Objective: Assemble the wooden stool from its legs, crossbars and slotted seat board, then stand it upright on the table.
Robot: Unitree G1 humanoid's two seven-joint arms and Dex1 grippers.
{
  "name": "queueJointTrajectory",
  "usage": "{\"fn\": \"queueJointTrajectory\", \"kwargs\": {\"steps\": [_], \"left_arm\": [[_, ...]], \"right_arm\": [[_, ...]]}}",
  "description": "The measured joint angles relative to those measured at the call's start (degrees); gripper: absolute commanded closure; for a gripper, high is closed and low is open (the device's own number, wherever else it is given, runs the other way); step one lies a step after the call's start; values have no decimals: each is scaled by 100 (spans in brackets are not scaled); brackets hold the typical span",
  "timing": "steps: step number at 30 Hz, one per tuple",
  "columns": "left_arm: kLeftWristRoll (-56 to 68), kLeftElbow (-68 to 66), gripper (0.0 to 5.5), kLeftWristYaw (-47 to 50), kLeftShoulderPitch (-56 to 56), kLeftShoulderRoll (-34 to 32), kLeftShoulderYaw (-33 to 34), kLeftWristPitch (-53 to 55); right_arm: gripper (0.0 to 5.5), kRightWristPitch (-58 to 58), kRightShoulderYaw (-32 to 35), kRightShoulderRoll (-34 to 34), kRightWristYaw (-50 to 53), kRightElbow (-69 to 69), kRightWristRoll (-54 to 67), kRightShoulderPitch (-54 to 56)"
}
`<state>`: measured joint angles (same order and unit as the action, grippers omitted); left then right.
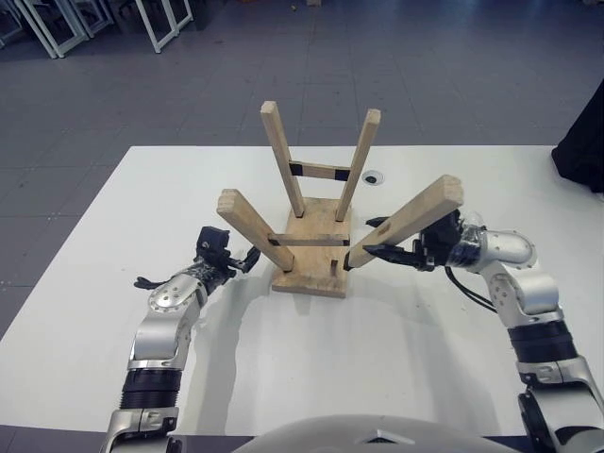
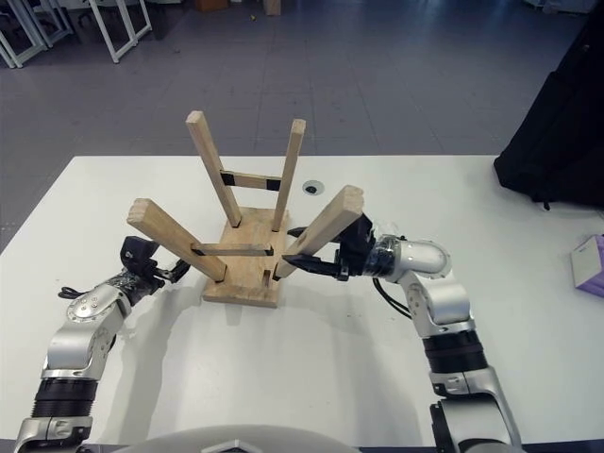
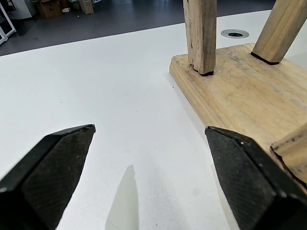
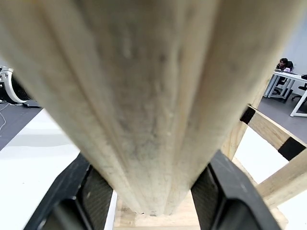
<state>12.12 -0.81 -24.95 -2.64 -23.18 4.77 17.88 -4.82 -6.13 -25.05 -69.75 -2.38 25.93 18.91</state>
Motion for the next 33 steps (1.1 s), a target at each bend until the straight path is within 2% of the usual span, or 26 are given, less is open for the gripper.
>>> {"fn": "queueJointTrajectory", "kwargs": {"steps": [10,33], "left_arm": [[1,-5,126,-71,-6,26,-57,-24],[0,-183,126,-98,-164,10,-9,-24]], "right_arm": [[347,479,-232,424,384,-400,-438,33],[347,1350,-579,349,188,-1115,-676,-9]]}}
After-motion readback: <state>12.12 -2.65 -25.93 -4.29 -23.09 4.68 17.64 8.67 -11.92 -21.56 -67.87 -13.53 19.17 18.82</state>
